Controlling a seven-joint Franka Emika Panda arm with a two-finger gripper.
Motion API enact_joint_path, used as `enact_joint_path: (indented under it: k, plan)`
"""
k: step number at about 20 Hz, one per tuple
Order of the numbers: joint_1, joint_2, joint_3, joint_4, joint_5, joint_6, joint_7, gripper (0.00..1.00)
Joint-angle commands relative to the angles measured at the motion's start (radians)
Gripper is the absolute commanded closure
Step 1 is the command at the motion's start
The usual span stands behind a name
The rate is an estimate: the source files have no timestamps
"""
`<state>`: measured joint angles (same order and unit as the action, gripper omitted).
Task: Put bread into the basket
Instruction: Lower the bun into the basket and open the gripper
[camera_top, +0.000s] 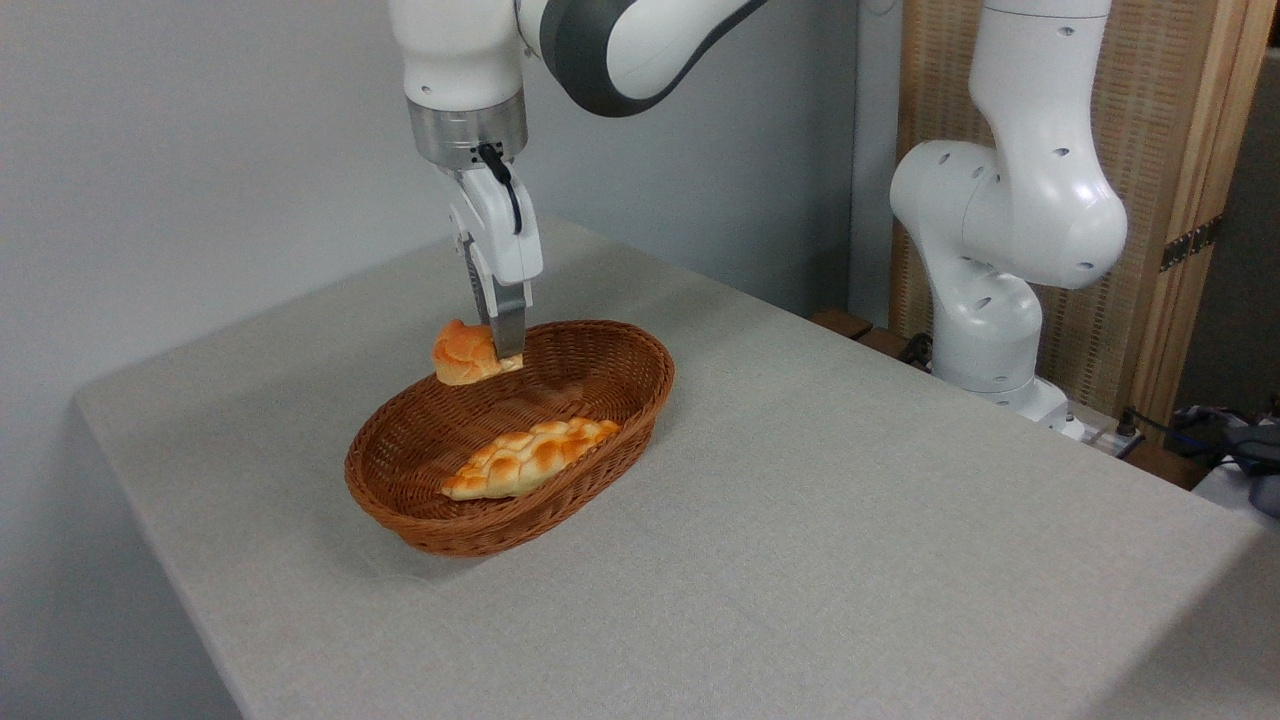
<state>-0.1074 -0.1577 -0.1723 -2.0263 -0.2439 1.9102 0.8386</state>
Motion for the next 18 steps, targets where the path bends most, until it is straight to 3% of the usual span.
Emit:
enact_joint_path:
  k: [1, 12, 15, 18]
  plan:
    - [-0.002, 0.001, 0.002, 0.008, -0.018, 0.007, -0.018, 0.0]
    - [0.002, -0.008, 0.005, 0.015, -0.009, 0.006, -0.015, 0.0]
    - [0.011, -0.011, 0.019, 0.069, -0.003, -0.008, -0.016, 0.0]
    - [0.011, -0.01, 0.074, 0.127, -0.002, -0.055, -0.019, 0.0]
